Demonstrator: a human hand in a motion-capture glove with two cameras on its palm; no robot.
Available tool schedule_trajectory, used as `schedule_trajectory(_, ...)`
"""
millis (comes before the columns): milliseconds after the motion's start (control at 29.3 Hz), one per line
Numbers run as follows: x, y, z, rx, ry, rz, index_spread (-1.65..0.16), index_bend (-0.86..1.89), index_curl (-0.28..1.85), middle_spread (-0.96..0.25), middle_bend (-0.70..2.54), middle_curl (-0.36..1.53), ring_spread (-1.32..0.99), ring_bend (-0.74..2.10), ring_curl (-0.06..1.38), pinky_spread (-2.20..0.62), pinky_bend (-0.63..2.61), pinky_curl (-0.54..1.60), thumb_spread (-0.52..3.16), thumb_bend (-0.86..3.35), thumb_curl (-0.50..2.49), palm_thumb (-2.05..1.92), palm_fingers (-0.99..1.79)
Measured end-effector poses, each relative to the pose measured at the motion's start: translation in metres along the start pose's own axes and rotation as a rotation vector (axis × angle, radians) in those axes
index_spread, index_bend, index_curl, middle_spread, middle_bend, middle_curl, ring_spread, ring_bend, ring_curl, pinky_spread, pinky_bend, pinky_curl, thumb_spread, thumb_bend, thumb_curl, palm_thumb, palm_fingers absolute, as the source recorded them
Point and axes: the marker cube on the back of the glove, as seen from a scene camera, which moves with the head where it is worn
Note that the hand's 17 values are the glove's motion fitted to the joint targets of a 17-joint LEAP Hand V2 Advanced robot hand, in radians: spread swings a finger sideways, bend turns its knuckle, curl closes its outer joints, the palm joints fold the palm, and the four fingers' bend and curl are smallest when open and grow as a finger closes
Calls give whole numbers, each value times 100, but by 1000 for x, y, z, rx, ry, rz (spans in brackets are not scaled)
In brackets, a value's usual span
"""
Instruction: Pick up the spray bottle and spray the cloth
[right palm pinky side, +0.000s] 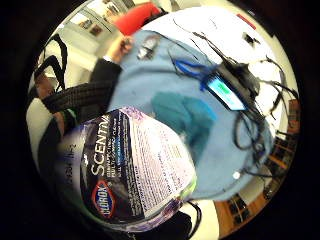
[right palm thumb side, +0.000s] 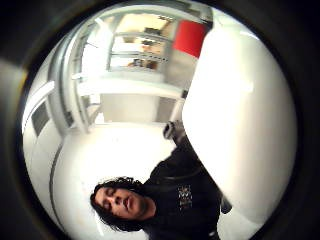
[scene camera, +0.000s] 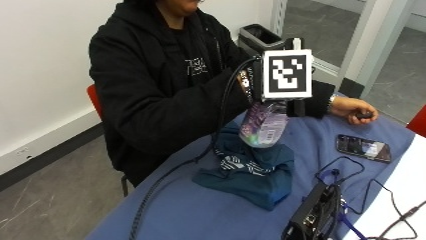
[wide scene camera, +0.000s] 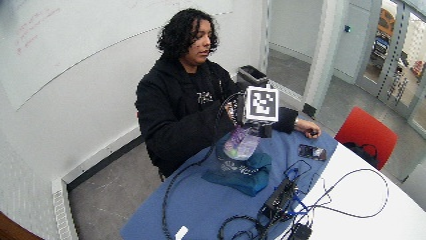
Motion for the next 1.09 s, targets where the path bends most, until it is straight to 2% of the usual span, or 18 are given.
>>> schedule_trajectory(137, 11, -38, 24, 192, -158, -105, -29, 16, 51, -17, 50, 54, -20, 71, 50, -26, 53, 44, 49, -3, 77, 105, 126)
schedule_trajectory(342, 21, -92, 50, 395, -366, -181, -29, 16, 51, -17, 50, 54, -20, 71, 50, -26, 53, 44, 48, -3, 77, 104, 127)
schedule_trajectory(581, 39, -76, 97, 352, -422, -164, -29, 16, 51, -17, 50, 54, -20, 71, 50, -26, 54, 44, 48, -2, 78, 105, 127)
schedule_trajectory(1093, 45, -71, 110, 370, -403, -216, -29, 13, 49, -17, 52, 55, -19, 75, 51, -28, 58, 45, 52, -2, 78, 105, 127)
